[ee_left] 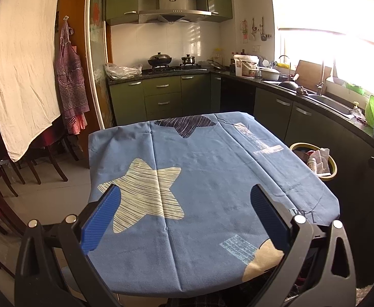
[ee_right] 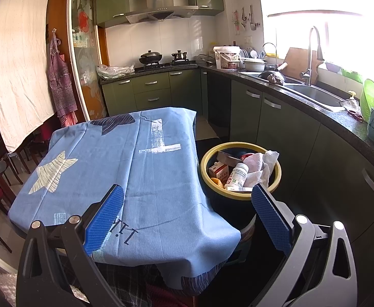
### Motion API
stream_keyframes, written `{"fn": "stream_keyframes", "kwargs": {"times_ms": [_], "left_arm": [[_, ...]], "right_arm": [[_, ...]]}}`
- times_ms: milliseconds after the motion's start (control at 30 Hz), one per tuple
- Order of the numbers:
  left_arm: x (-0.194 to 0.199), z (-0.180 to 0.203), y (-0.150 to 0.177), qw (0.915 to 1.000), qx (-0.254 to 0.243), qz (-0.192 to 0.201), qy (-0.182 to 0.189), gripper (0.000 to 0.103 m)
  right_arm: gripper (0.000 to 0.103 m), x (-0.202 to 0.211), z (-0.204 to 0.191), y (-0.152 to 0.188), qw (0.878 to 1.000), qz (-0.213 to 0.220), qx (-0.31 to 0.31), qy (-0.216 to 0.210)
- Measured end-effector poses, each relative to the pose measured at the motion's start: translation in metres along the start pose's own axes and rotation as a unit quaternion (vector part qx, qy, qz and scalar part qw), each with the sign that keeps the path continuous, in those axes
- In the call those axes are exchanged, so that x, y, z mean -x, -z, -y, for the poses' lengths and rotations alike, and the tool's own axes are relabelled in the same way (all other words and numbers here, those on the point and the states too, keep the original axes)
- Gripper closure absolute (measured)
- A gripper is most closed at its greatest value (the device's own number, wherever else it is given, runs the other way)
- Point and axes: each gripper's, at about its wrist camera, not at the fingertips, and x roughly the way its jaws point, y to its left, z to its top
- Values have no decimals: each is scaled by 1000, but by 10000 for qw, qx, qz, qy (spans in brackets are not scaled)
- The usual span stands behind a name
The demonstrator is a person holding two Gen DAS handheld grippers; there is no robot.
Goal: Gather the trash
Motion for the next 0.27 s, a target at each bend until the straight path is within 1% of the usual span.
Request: {"fn": "stream_keyframes", "kwargs": {"times_ms": [100, 167, 267], "left_arm": [[-5, -1, -1, 9999, 12, -115, -97, 6], [-9, -3, -2, 9999, 51, -147, -10, 6], [-16, -5, -6, 9999, 21, -160, -28, 6]], "right_arm": [[5, -1, 0, 0, 10000, -20, -1, -10], [5, -4, -1, -1, 10000, -42, 1, -19], [5, -14, -2, -4, 9999, -137, -3, -64]]}}
